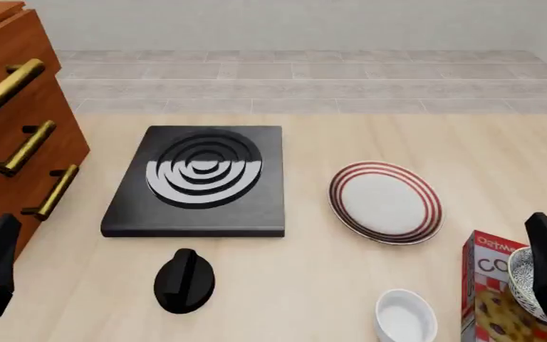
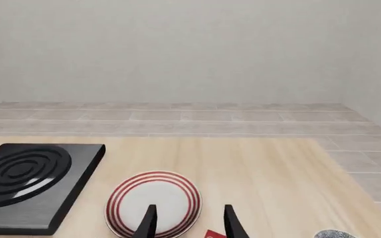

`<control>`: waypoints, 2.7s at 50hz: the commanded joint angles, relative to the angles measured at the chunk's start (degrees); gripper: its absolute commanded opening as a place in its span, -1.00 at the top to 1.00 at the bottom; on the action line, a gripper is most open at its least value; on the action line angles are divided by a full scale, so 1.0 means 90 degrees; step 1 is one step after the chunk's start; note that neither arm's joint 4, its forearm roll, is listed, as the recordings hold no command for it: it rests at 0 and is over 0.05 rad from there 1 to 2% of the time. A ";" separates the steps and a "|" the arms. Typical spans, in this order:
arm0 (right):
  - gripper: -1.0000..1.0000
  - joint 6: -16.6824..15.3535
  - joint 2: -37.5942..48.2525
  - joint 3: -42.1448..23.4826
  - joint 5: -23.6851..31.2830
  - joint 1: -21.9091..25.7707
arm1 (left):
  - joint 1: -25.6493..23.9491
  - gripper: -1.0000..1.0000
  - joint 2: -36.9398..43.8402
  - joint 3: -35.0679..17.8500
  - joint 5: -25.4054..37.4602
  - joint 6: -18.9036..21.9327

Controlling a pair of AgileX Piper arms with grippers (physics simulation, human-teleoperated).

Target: Pick the akita bowl on the cookies box and place it on the plate.

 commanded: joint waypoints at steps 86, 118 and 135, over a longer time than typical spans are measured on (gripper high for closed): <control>-1.00 -0.0414 0.2573 -0.5519 0.6355 -0.1936 | 0.0000 -1.00 0.0000 0.0000 0.0000 0.0000; -1.00 -0.0043 0.1952 -0.4128 0.6052 -0.2605 | 0.0000 -1.00 0.0000 0.0000 0.0000 0.0000; -1.00 -0.0002 0.1978 -0.3691 0.5780 -0.2936 | 0.0000 -1.00 0.0000 0.0000 0.0000 0.0000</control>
